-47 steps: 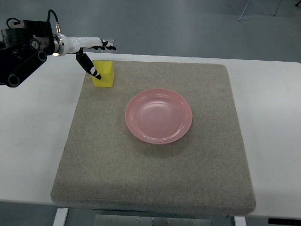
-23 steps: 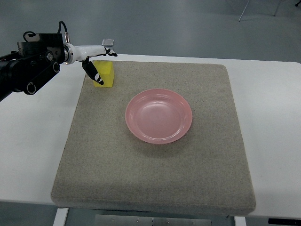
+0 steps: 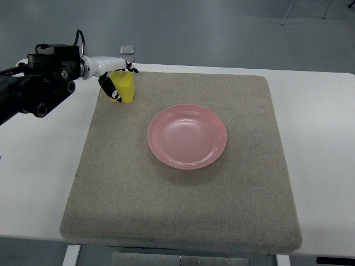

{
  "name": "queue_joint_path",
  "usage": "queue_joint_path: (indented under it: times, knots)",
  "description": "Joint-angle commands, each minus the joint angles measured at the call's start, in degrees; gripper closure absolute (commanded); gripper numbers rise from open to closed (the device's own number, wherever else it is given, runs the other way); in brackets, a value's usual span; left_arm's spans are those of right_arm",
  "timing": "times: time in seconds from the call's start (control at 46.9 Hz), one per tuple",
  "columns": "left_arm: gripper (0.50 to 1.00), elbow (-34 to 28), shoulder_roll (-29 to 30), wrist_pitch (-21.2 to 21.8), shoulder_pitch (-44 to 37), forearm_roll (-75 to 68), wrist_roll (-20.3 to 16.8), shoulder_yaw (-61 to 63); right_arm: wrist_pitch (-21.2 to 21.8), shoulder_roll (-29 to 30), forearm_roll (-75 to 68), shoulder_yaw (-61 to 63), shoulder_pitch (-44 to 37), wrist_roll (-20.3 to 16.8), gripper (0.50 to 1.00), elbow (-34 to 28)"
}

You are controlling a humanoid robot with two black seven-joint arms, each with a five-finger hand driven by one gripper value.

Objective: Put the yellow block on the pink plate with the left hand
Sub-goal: 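Close the left hand's fingers around the yellow cube, then carry the held yellow cube with the left hand over the pink plate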

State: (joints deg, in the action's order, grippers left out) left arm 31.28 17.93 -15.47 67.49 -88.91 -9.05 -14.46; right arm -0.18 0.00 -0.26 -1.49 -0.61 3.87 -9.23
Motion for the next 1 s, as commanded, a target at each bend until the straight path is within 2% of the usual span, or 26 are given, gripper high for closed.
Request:
queue_joint_path:
  times: [0.0, 0.064, 0.149, 0.192, 0.256, 0.32, 0.384, 0.448, 0.512, 0.683, 0.981]
  knots:
    - [0.709, 0.01, 0.0, 0.0, 0.01, -0.47, -0.09, -0.04, 0.0, 0.0, 0.0, 0.0, 0.0, 0.0, 0.576, 0.0]
    - [0.724, 0.01, 0.0, 0.0, 0.01, -0.47, 0.0, -0.04, 0.0, 0.0, 0.0, 0.0, 0.0, 0.0, 0.576, 0.0]
    - [0.795, 0.01, 0.09, 0.0, 0.01, -0.56, 0.0, 0.05, 0.0, 0.0, 0.0, 0.0, 0.0, 0.0, 0.576, 0.0]
    - [0.804, 0.01, 0.09, 0.0, 0.01, -0.56, 0.0, 0.05, 0.0, 0.0, 0.0, 0.0, 0.0, 0.0, 0.576, 0.0]
    - [0.868, 0.1, 0.09, 0.0, 0.01, -0.56, 0.0, 0.05, 0.0, 0.0, 0.0, 0.0, 0.0, 0.0, 0.576, 0.0]
    - [0.889, 0.1, 0.09, 0.0, 0.09, -0.65, -0.09, -0.04, 0.0, 0.0, 0.0, 0.0, 0.0, 0.0, 0.576, 0.0]
    - [0.945, 0.1, 0.09, 0.0, 0.09, -0.73, 0.0, -0.04, 0.0, 0.0, 0.0, 0.0, 0.0, 0.0, 0.576, 0.0]
    - [0.956, 0.18, 0.26, 0.0, 0.18, -0.82, 0.0, -0.04, 0.0, 0.0, 0.0, 0.0, 0.0, 0.0, 0.576, 0.0]
    - [0.999, 0.62, 0.7, 0.0, 0.62, -0.74, -0.09, -0.13, 0.0, 0.0, 0.0, 0.0, 0.0, 0.0, 0.576, 0.0]
    - [1.0, 2.64, 2.89, -0.09, 2.37, -0.3, -0.09, -0.92, 0.0, 0.0, 0.0, 0.0, 0.0, 0.0, 0.576, 0.0]
    - [1.0, 20.21, 11.51, -0.97, 3.35, 0.41, -0.18, -1.18, 0.0, 0.0, 0.0, 0.0, 0.0, 0.0, 0.576, 0.0]
